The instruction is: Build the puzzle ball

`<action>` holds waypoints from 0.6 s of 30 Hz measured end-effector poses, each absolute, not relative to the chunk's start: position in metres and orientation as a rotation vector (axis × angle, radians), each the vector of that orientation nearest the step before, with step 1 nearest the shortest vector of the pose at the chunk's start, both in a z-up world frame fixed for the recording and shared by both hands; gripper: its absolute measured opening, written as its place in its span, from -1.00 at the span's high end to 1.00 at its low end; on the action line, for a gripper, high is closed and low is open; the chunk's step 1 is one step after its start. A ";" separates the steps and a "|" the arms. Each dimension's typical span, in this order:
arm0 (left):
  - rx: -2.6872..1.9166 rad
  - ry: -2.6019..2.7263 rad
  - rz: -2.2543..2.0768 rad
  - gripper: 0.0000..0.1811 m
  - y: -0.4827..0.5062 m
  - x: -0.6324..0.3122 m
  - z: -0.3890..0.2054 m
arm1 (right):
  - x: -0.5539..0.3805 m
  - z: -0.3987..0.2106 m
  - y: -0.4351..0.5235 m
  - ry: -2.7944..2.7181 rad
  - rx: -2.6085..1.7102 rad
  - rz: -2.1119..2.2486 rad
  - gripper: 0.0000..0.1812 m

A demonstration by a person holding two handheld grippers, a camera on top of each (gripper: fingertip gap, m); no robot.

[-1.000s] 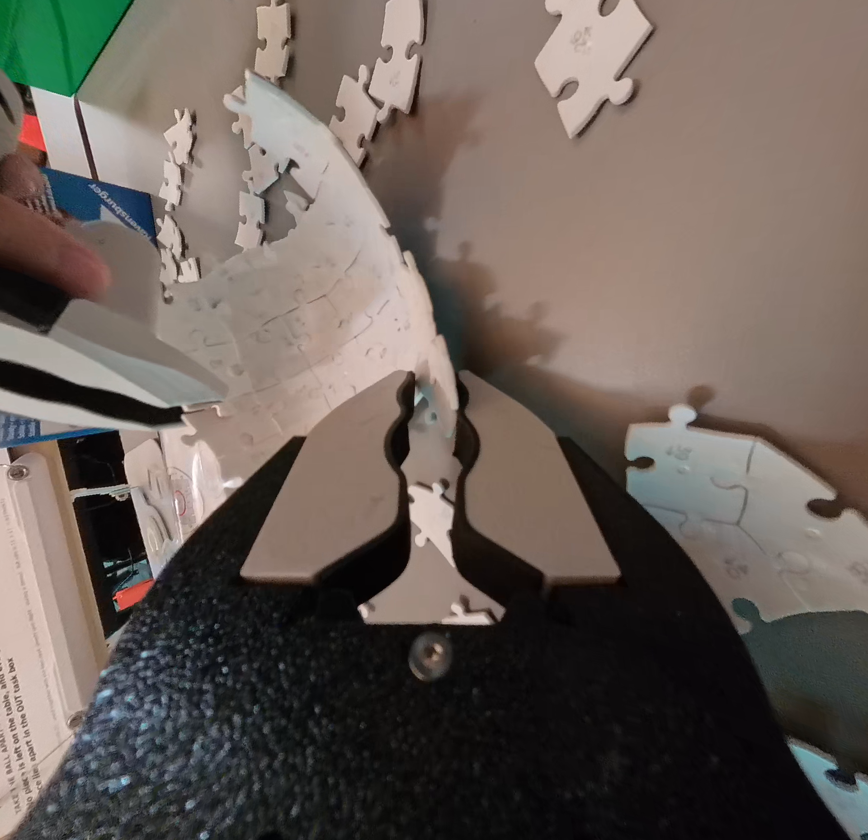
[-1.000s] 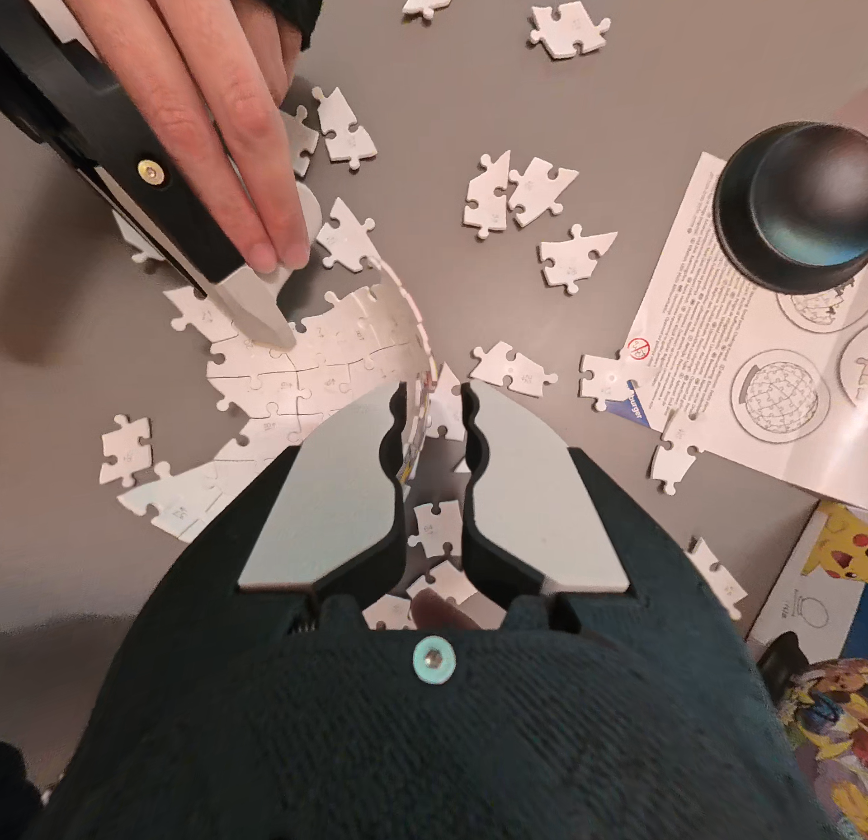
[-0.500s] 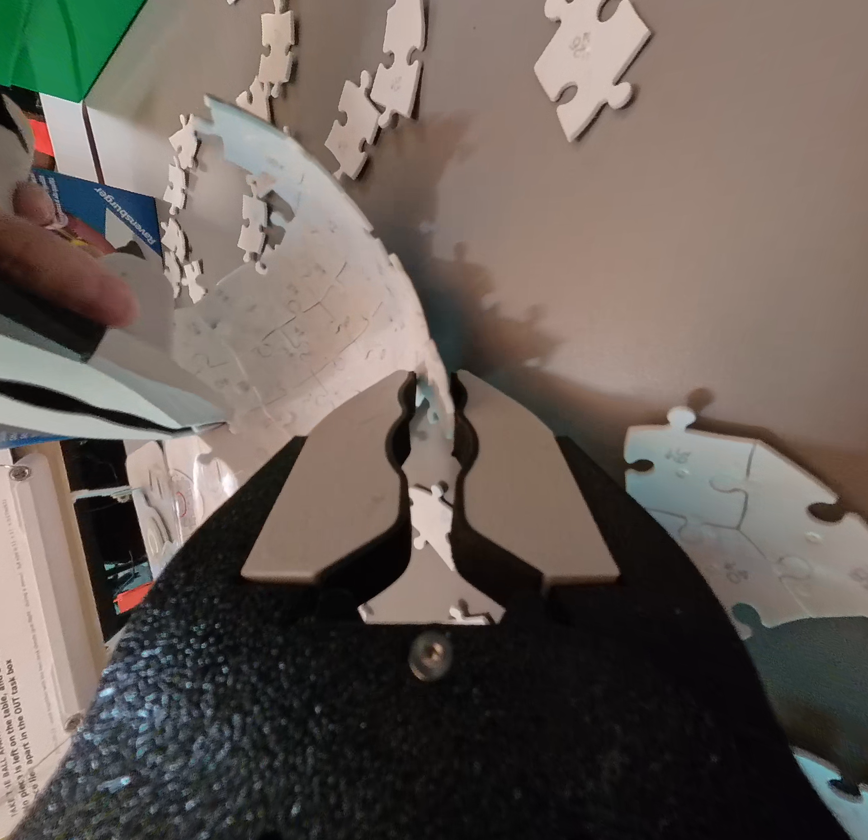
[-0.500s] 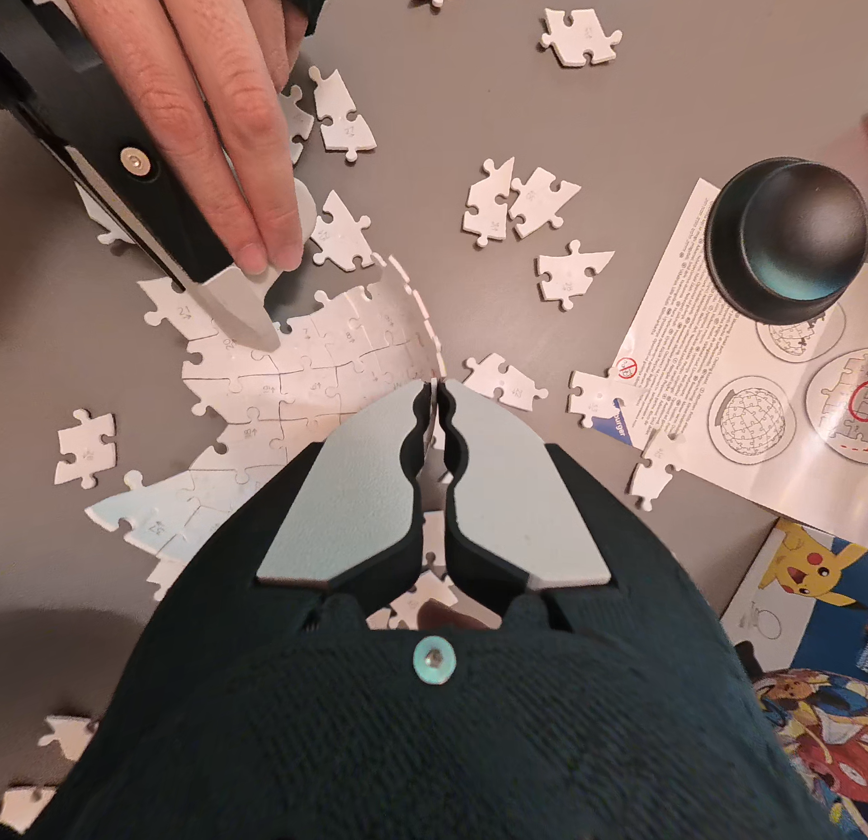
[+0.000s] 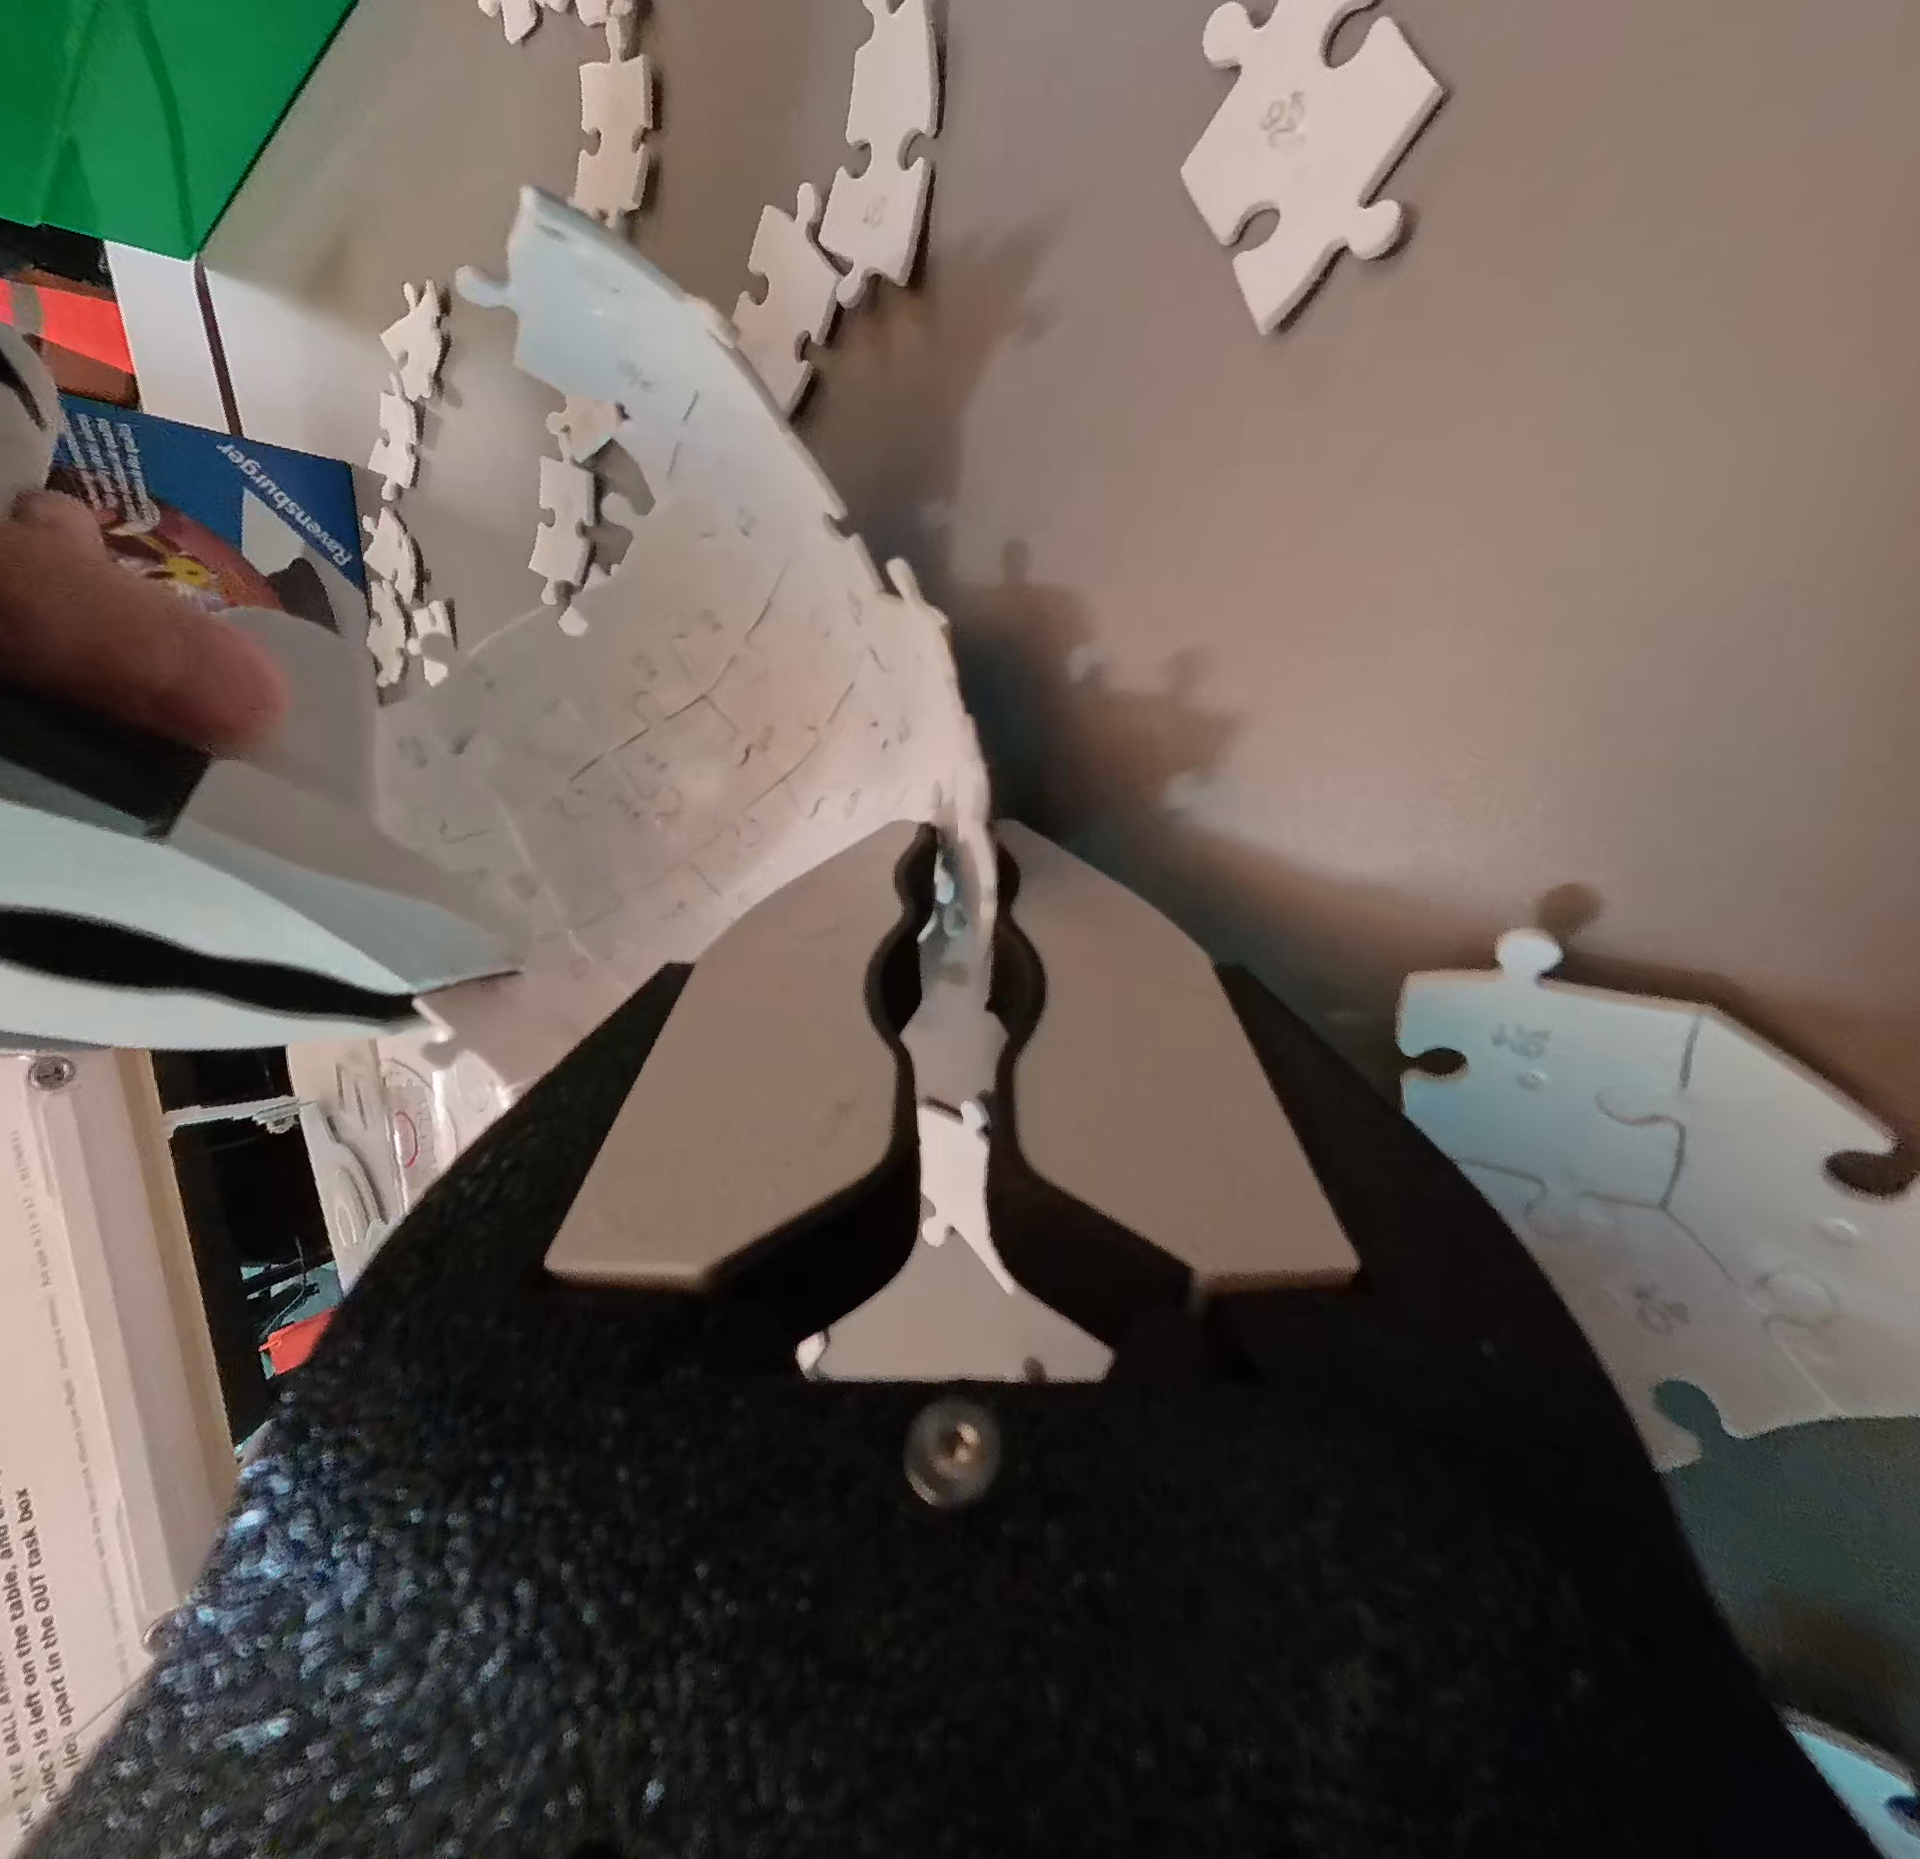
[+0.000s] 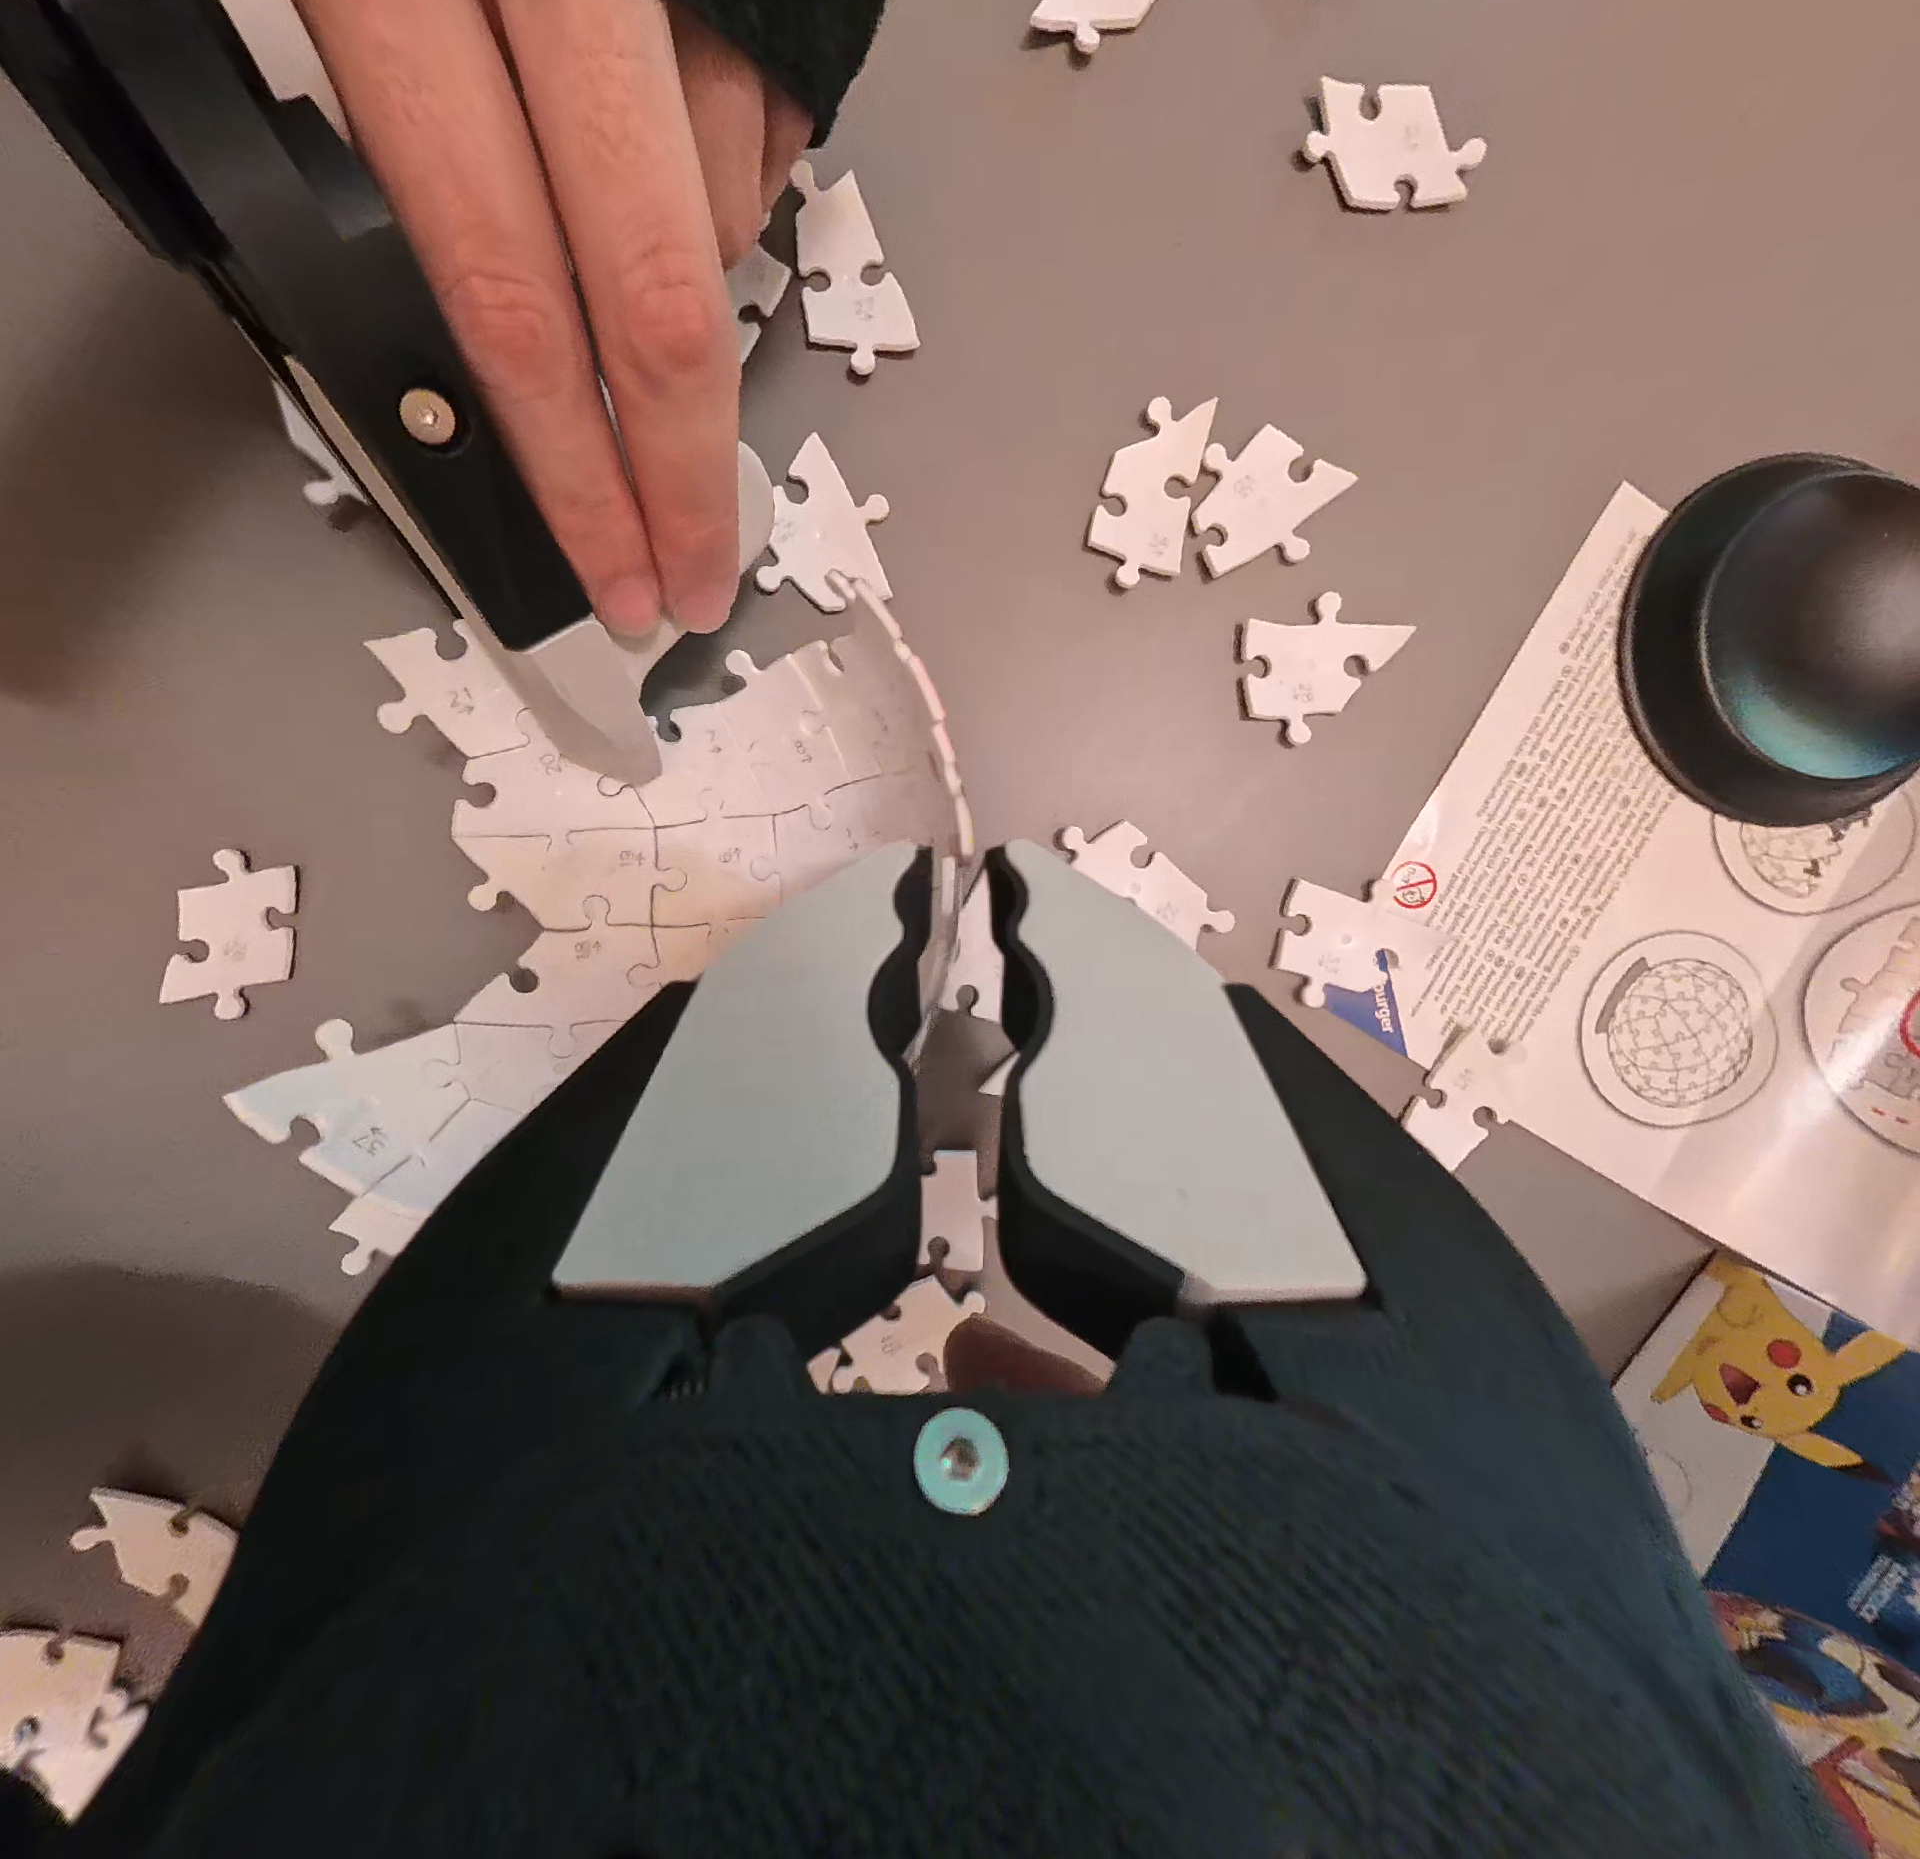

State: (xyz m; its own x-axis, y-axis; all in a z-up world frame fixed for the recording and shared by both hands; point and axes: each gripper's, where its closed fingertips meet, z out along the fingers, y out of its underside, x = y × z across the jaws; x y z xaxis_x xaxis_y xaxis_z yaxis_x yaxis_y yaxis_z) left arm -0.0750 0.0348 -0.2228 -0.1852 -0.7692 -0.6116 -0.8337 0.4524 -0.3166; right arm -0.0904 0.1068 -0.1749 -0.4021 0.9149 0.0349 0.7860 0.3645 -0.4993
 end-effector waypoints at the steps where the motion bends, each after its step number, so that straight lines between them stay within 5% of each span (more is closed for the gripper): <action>1: -1.339 1.974 0.114 0.91 0.035 -0.075 -0.223 | -0.091 -0.176 0.106 -2.333 -1.498 0.595 0.94; 18: -1.336 1.972 0.136 0.92 0.035 -0.075 -0.223 | -0.087 -0.174 0.106 -2.234 -1.459 0.607 0.96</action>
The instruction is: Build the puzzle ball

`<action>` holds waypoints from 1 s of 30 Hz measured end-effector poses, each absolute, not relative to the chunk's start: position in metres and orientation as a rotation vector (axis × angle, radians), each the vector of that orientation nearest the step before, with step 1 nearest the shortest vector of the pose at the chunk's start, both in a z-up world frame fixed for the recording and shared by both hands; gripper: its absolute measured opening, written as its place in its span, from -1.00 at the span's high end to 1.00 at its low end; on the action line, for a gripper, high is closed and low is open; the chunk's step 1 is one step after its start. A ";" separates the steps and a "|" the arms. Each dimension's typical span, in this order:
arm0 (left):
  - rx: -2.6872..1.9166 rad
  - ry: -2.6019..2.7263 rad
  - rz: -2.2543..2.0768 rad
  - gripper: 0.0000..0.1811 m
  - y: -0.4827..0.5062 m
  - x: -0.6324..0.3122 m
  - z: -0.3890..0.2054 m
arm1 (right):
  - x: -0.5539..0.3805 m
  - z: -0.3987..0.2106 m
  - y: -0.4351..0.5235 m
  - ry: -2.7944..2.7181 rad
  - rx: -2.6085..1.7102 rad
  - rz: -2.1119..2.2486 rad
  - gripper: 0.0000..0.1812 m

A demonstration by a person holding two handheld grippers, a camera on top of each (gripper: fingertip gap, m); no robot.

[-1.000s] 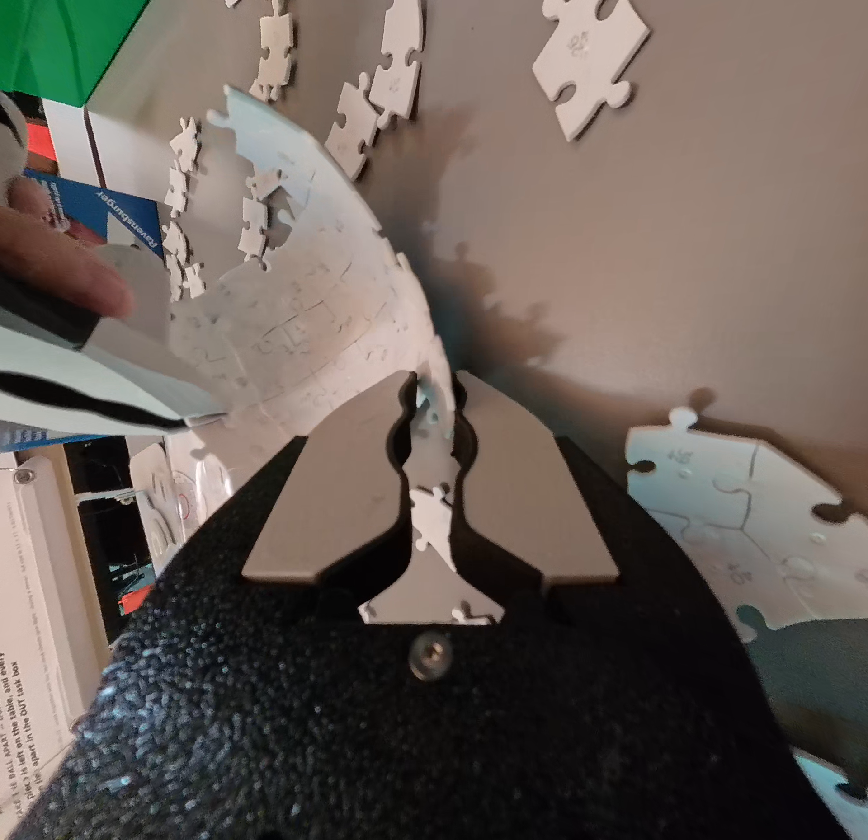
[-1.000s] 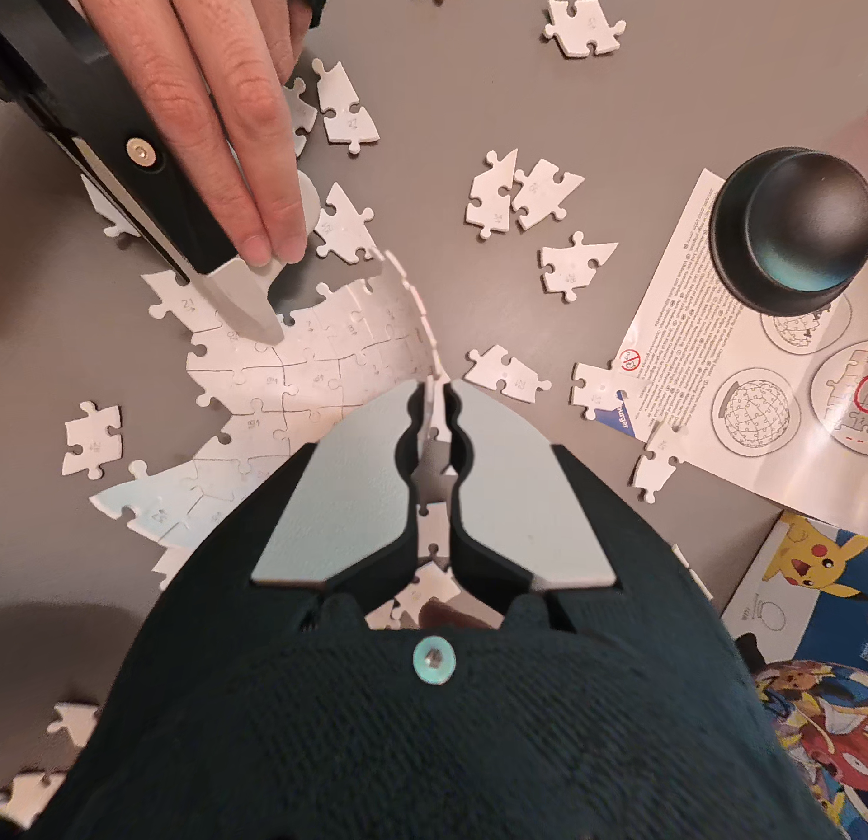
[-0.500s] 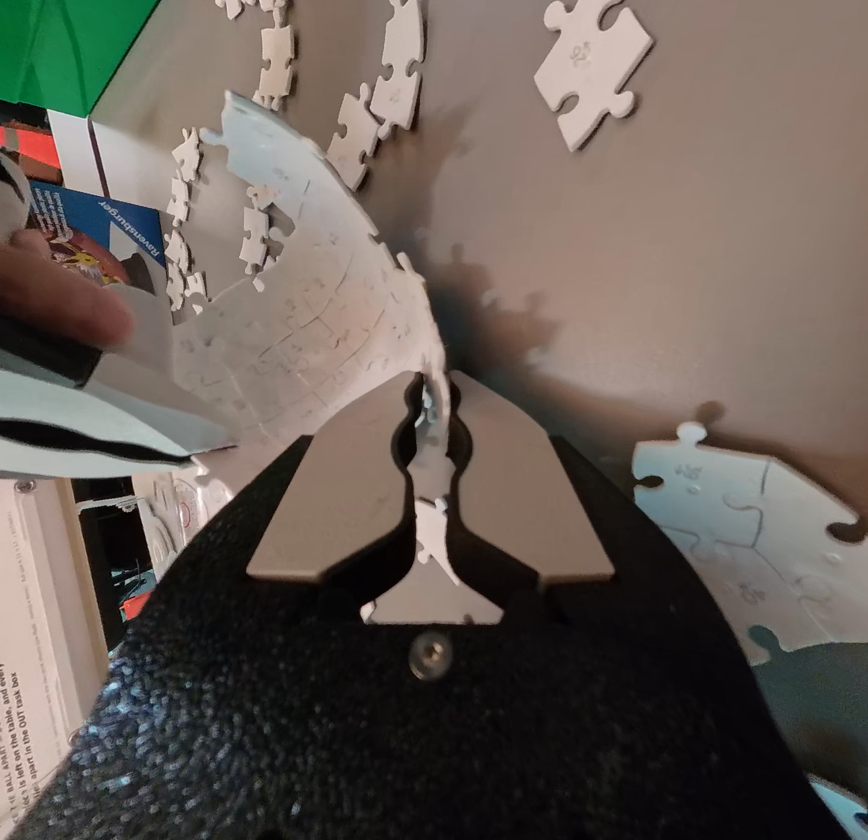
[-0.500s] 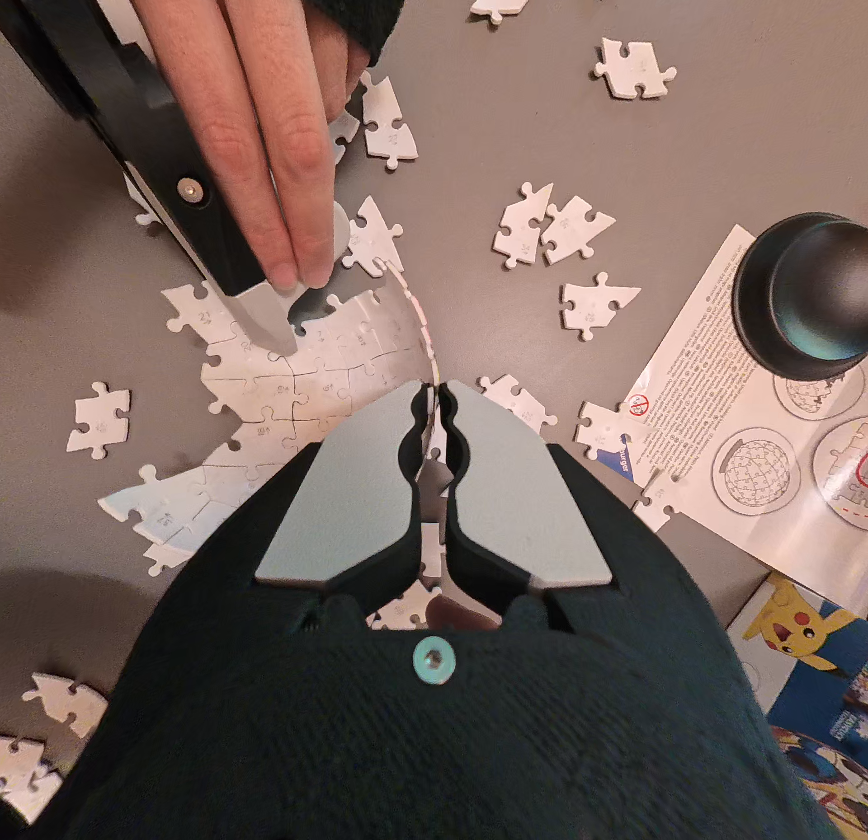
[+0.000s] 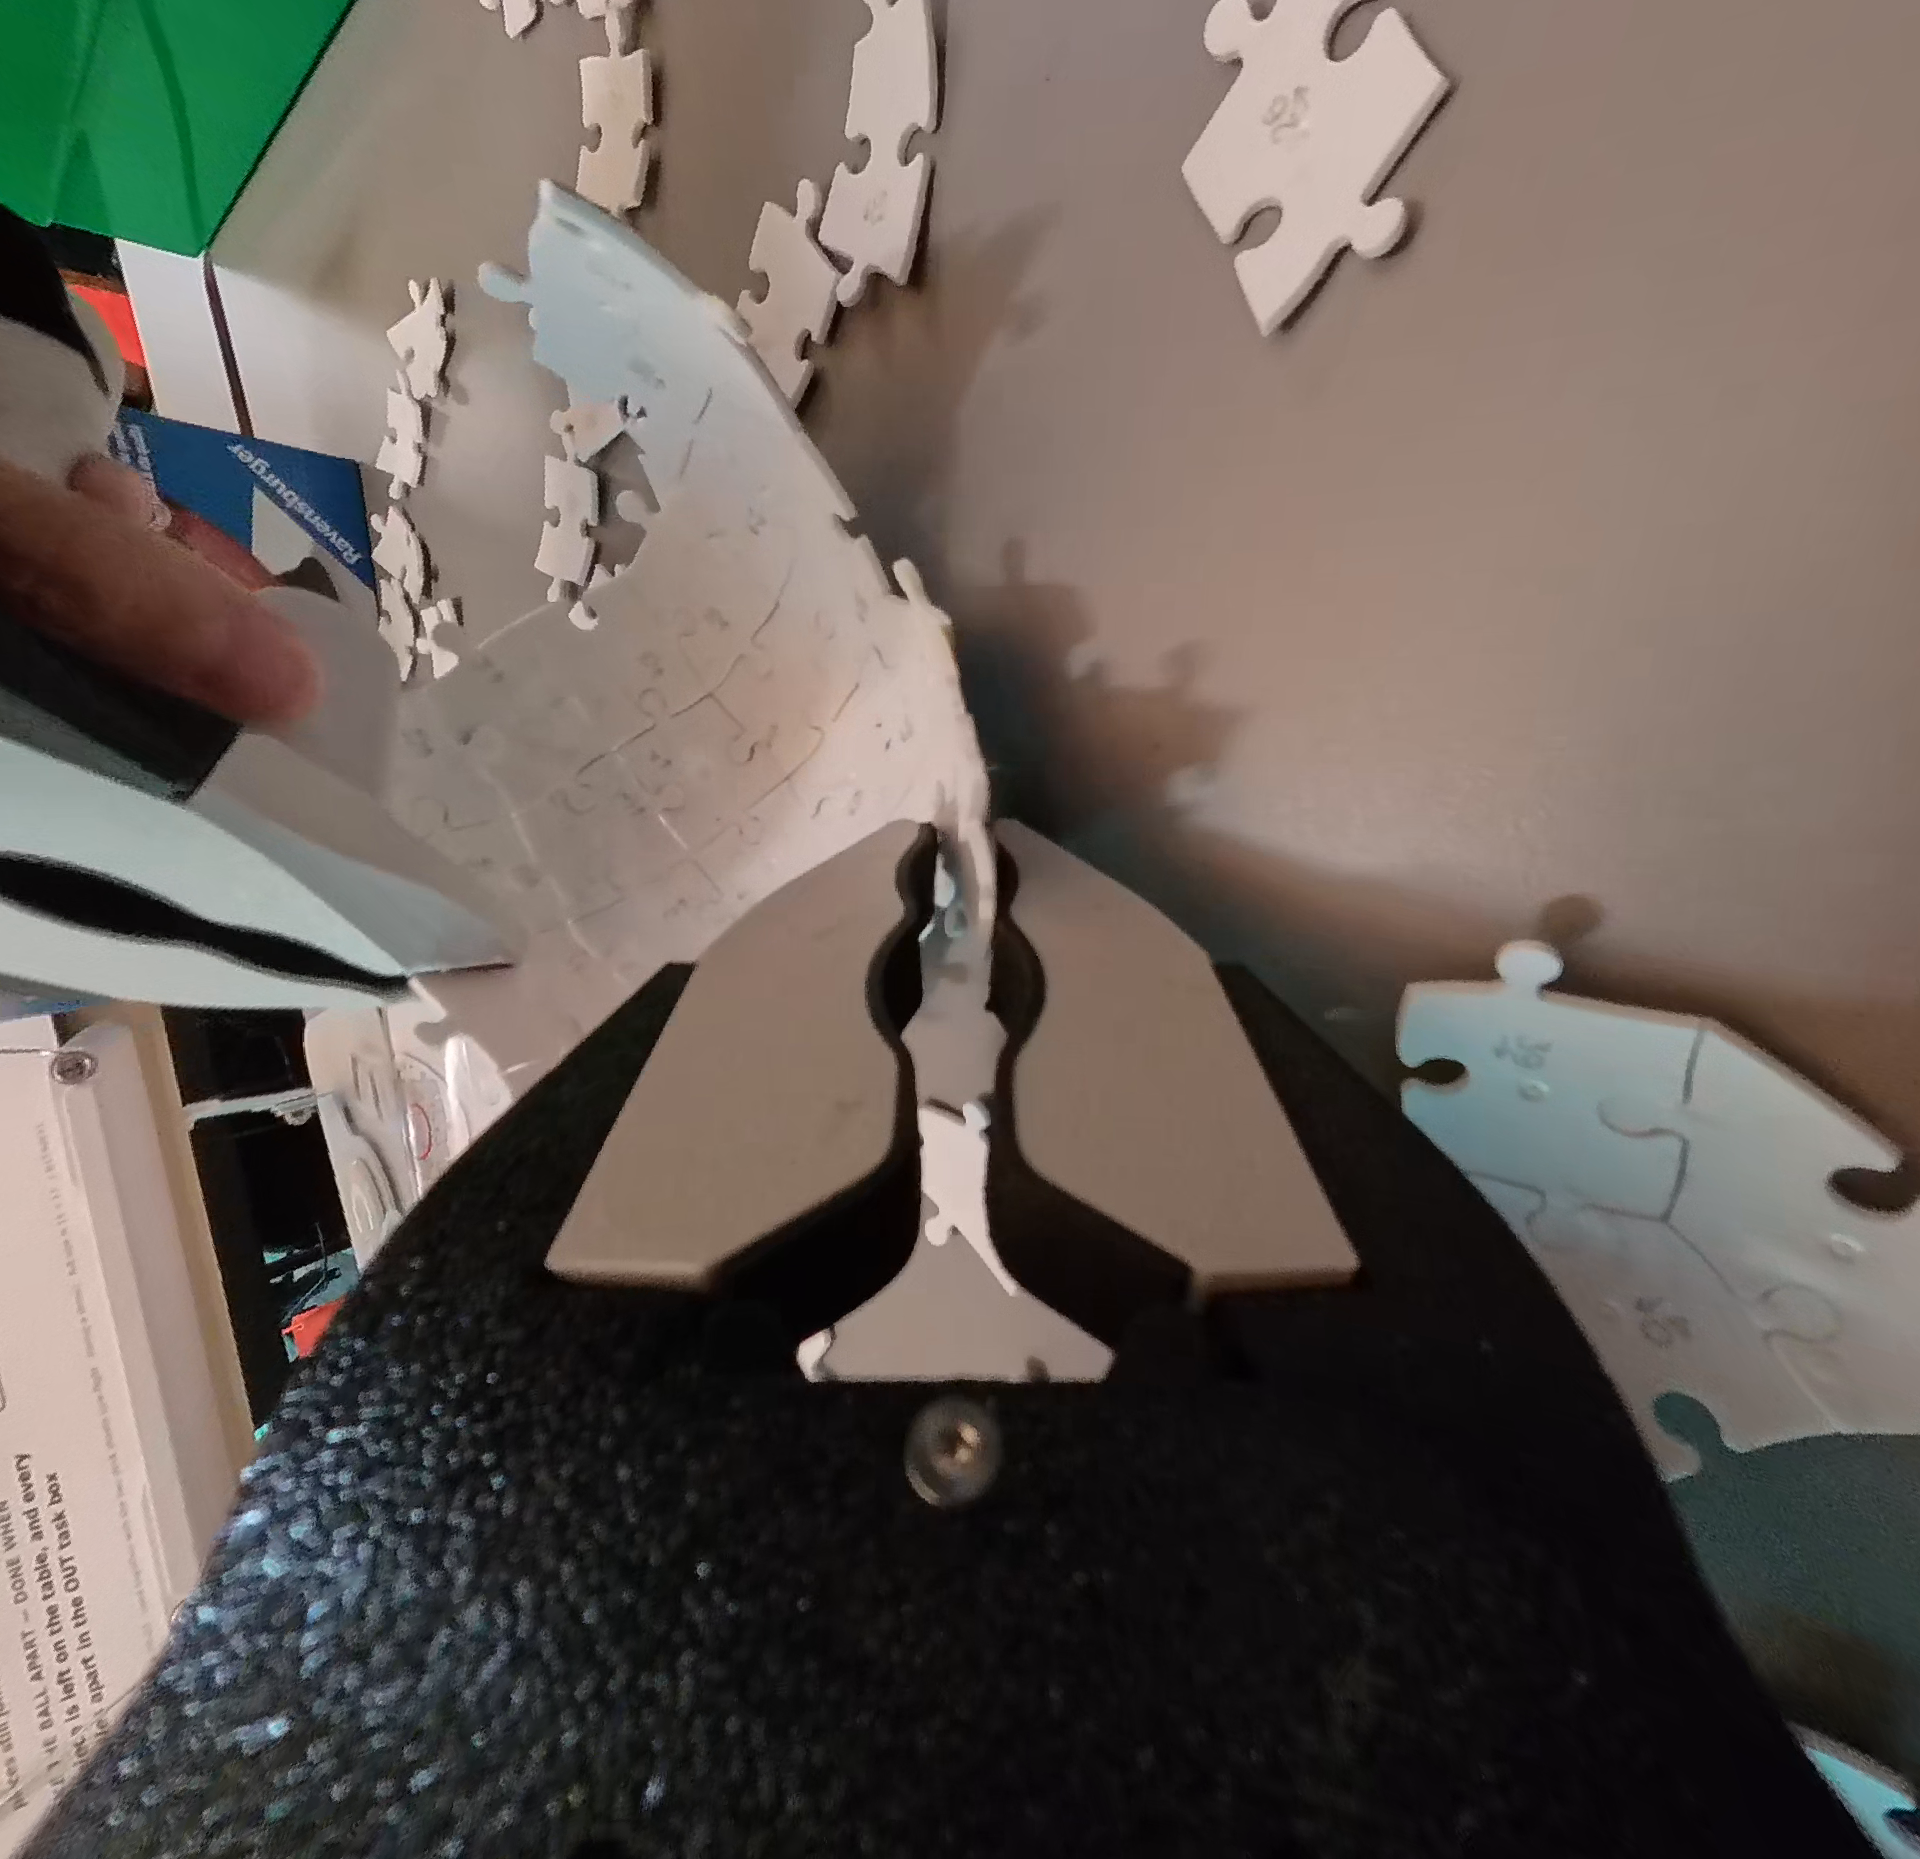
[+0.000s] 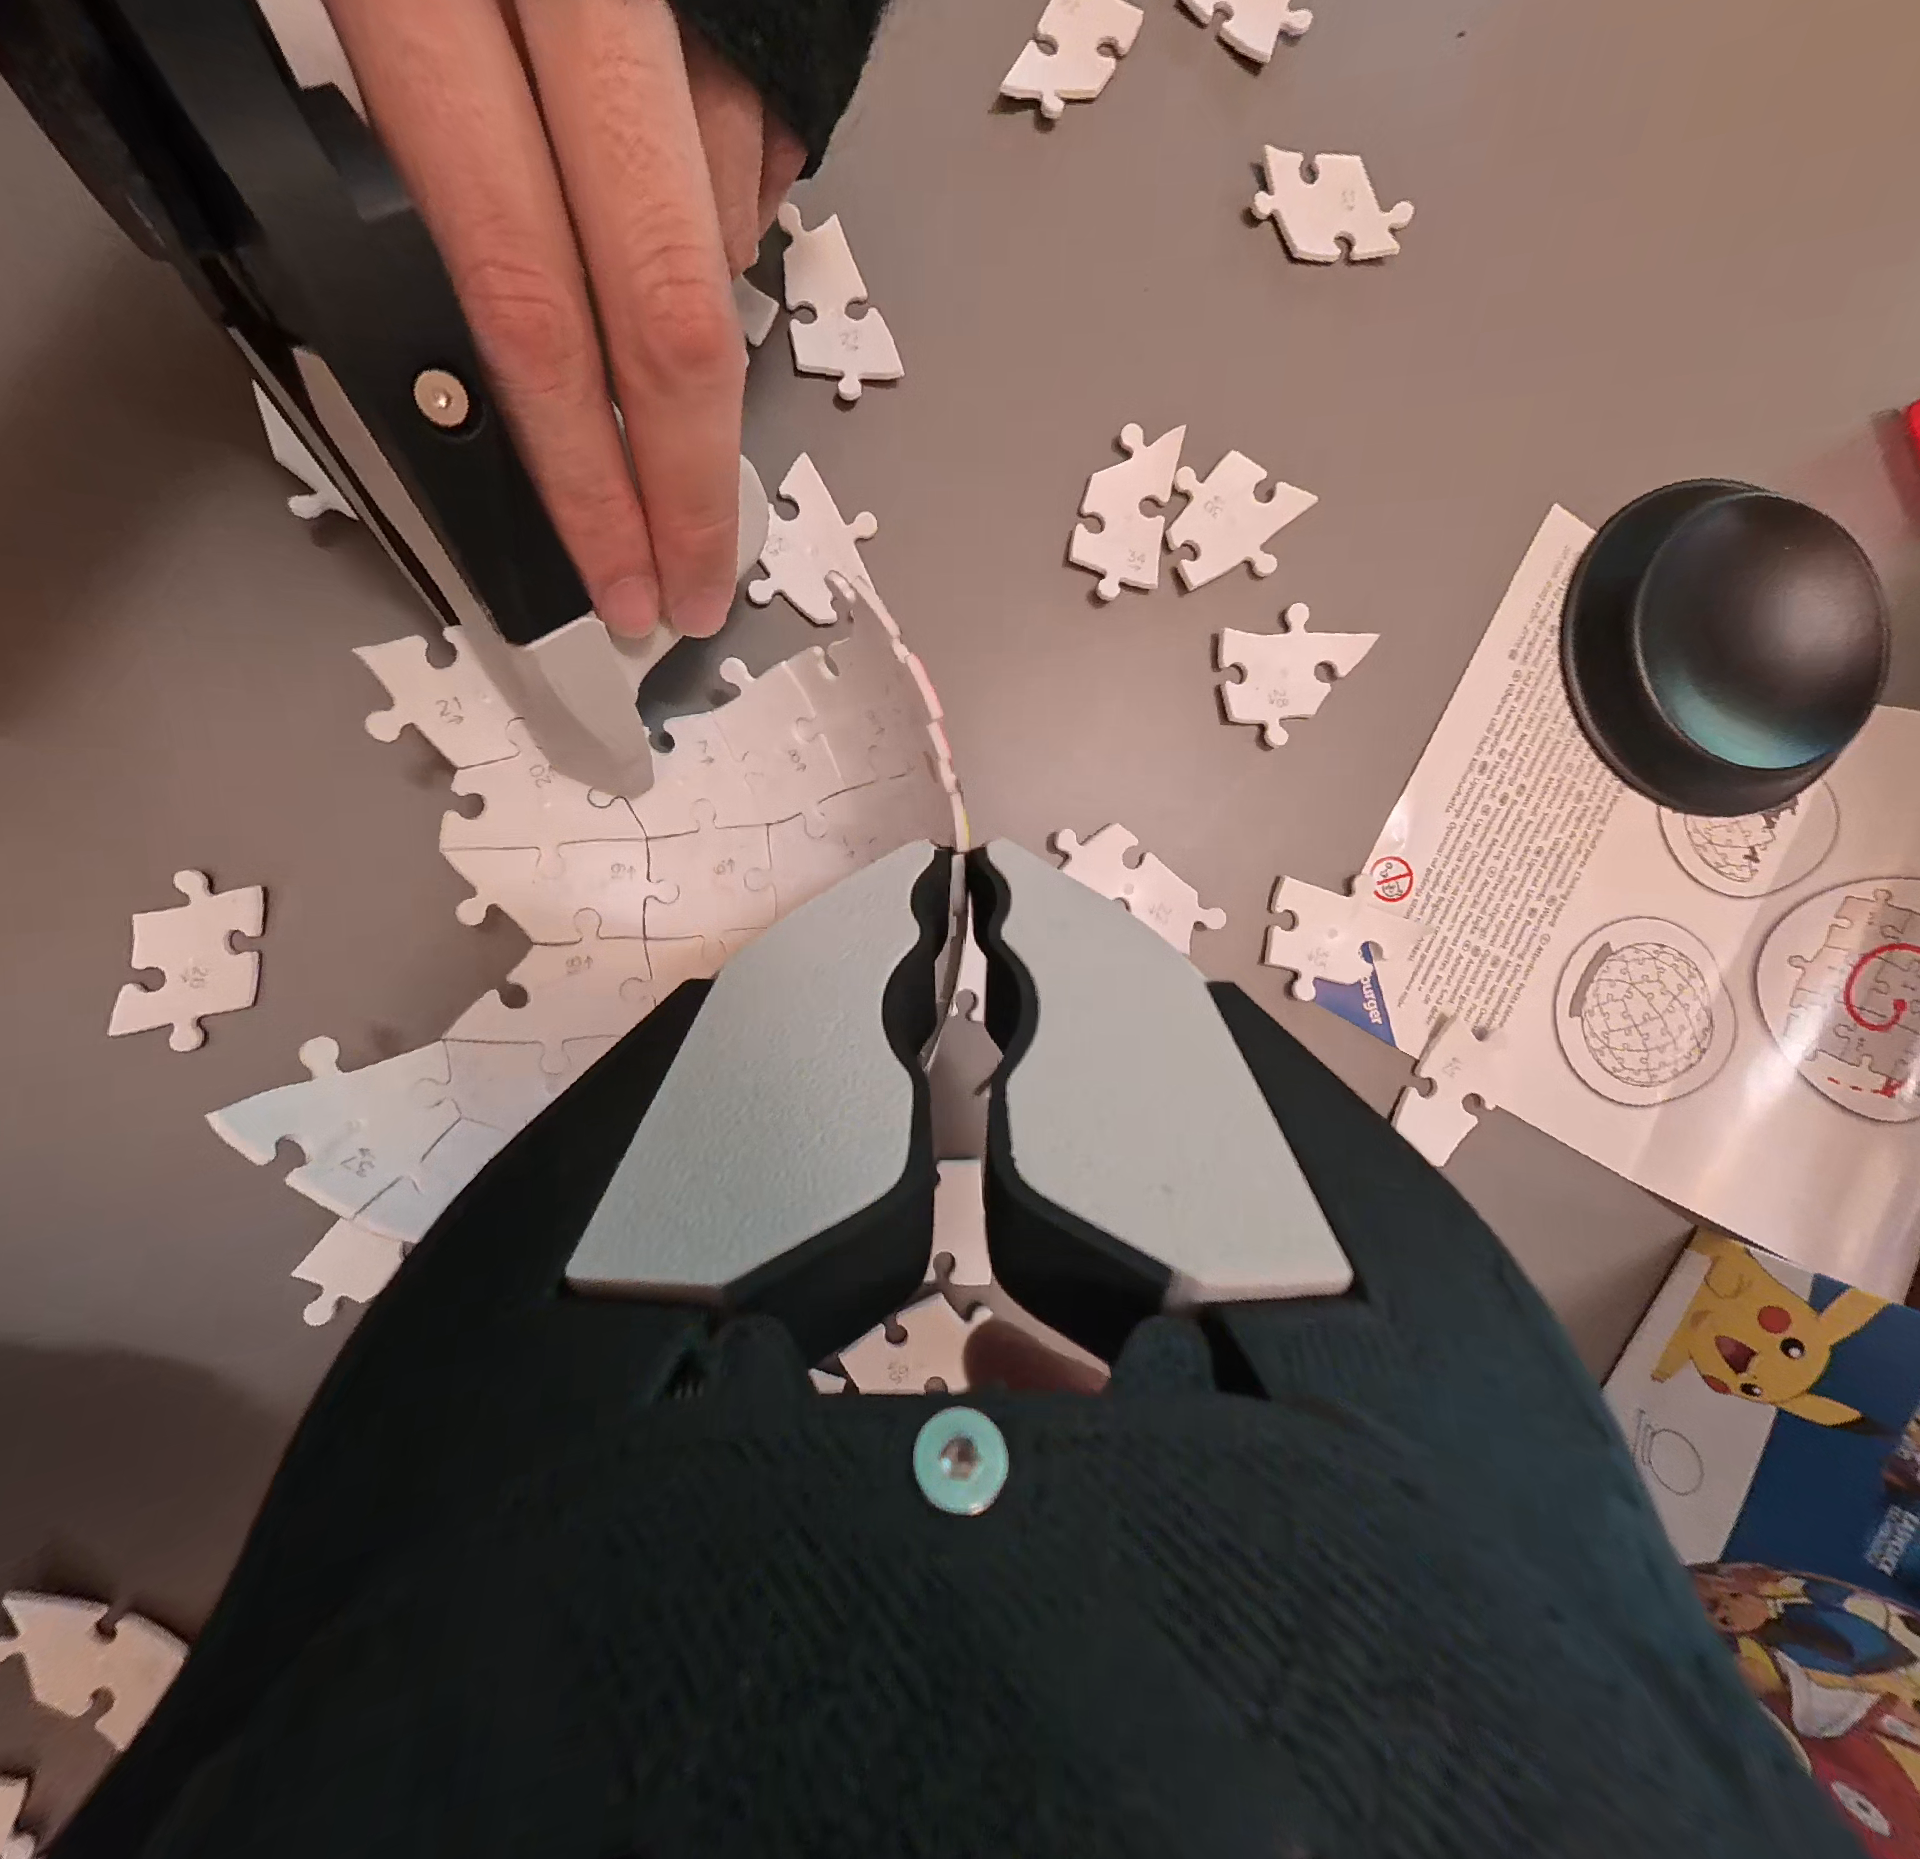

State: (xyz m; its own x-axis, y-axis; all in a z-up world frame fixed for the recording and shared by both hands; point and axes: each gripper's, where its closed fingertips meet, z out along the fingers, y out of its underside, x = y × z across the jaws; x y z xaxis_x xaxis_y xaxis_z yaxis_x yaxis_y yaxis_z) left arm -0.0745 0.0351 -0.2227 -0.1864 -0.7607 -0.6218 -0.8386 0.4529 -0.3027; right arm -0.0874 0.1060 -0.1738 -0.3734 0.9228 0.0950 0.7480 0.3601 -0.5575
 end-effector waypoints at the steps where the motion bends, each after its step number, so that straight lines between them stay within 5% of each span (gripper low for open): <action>1: -1.336 1.972 0.136 0.92 0.035 -0.075 -0.223 | -0.086 -0.174 0.106 -2.232 -1.461 0.605 0.88; 8: -1.329 1.976 0.163 0.92 0.035 -0.075 -0.222 | -0.060 -0.152 0.118 -2.019 -1.601 0.509 0.37; 17: -1.321 1.982 0.189 0.89 0.037 -0.078 -0.222 | 0.004 -0.125 0.050 -1.796 -1.492 0.522 0.43; 30: -1.350 1.954 0.128 0.84 0.041 -0.082 -0.220 | 0.010 -0.163 0.032 -1.556 -1.483 0.453 0.48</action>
